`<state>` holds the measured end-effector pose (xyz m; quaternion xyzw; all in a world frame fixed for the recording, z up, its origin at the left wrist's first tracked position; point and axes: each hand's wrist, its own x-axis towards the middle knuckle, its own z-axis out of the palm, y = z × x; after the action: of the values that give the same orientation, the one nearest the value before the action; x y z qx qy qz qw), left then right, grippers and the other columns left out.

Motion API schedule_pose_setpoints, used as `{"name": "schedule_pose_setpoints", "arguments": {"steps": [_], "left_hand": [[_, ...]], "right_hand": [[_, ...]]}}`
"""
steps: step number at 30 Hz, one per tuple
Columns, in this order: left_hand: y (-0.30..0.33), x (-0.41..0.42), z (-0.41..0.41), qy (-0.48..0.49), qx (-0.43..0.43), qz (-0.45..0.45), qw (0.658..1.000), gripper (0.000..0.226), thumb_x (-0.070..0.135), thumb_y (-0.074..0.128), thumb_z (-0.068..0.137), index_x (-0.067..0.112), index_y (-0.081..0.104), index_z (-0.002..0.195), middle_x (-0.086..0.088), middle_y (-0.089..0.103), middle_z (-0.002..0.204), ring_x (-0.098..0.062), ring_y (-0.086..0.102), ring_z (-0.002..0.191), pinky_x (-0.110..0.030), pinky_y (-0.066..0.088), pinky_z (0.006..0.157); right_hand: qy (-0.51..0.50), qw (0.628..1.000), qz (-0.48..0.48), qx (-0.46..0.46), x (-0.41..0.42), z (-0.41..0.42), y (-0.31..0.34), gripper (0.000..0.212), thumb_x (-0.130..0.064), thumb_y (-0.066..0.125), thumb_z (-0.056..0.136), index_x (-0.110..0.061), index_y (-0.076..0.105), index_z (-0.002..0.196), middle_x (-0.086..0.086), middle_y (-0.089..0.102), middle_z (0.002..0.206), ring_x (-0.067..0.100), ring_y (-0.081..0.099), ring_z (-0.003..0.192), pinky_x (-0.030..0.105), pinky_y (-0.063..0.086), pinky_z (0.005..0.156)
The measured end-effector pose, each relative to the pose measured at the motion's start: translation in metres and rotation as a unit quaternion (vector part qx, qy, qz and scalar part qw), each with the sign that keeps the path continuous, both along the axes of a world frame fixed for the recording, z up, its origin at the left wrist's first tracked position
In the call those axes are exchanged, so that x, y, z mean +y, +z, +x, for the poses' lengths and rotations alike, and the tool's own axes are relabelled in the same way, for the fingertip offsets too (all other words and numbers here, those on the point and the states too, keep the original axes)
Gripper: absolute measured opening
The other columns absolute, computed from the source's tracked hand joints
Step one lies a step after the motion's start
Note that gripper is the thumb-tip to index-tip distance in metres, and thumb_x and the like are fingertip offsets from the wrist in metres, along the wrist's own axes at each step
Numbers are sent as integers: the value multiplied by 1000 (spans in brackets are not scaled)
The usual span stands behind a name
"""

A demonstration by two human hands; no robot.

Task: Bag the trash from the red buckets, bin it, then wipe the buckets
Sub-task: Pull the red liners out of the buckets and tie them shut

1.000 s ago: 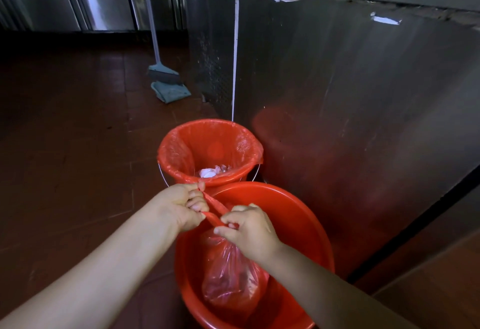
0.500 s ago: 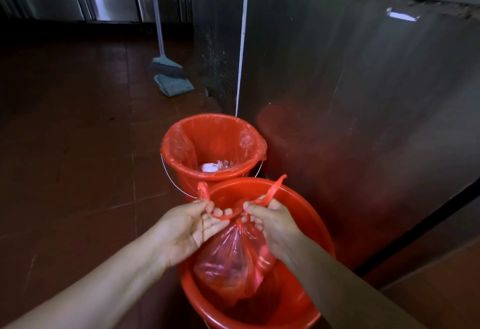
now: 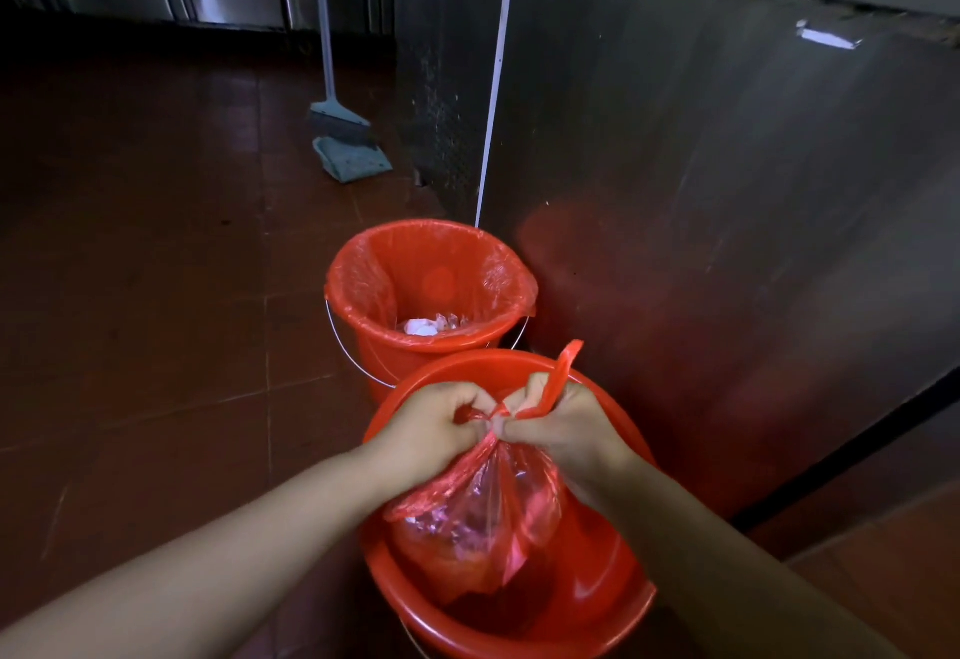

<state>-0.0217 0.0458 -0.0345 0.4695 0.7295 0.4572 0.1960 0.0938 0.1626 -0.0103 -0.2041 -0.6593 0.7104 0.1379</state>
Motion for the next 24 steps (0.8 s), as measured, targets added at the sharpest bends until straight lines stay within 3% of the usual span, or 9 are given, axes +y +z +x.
{"name": "schedule_pose_setpoints", "arguments": {"steps": [3,6,10,14,17,20,22,24], "left_hand": [[-3,3,4,10,-81,49,995,28,-1,65,83,25,63,72,13,61,65,4,52,62,-12,42,63],[-5,7,10,20,-121,59,991,30,-1,64,84,24,60,69,18,54,55,4,44,54,-10,36,56],[-3,7,13,22,-138,61,988,25,3,63,87,21,59,70,16,52,53,3,42,53,-12,36,55],[3,5,14,25,-238,70,968,13,6,54,93,17,62,90,16,53,60,7,45,56,-8,37,57],[6,4,13,-2,-246,39,968,16,8,58,91,20,68,88,9,61,74,4,54,66,-9,43,64],[8,4,11,11,-207,25,978,19,7,64,87,23,68,77,8,62,70,3,54,64,-10,43,63],[11,6,10,22,-142,11,990,18,9,66,86,22,66,73,8,61,69,0,53,62,-13,42,62],[14,8,9,35,-35,0,999,17,12,66,85,22,62,71,10,61,69,1,52,62,-14,39,62]], "right_hand": [[-26,998,26,50,3,2,-3,45,21,70,67,-19,59,49,5,66,65,15,64,62,25,51,60],[-92,982,153,60,3,5,-8,41,14,72,67,-22,58,53,2,66,64,11,62,60,21,50,58],[-193,913,350,80,1,3,-18,32,3,74,63,-24,57,60,-4,62,64,9,59,63,23,48,62],[-213,847,470,130,2,4,-25,13,-7,71,63,-13,60,62,-12,57,64,2,54,67,18,44,65],[-204,852,465,131,0,8,-29,18,-13,72,64,-11,56,57,-7,55,65,5,53,63,25,45,57],[-207,877,426,73,-1,9,-29,27,-17,74,65,-14,51,51,-7,53,58,9,52,58,29,44,55],[-186,899,391,63,2,10,-26,28,-10,78,68,-12,55,51,-2,57,56,12,55,57,33,46,55],[-168,910,375,58,4,10,-18,26,-2,79,67,-9,58,52,-2,60,57,9,56,57,29,47,57]]}}
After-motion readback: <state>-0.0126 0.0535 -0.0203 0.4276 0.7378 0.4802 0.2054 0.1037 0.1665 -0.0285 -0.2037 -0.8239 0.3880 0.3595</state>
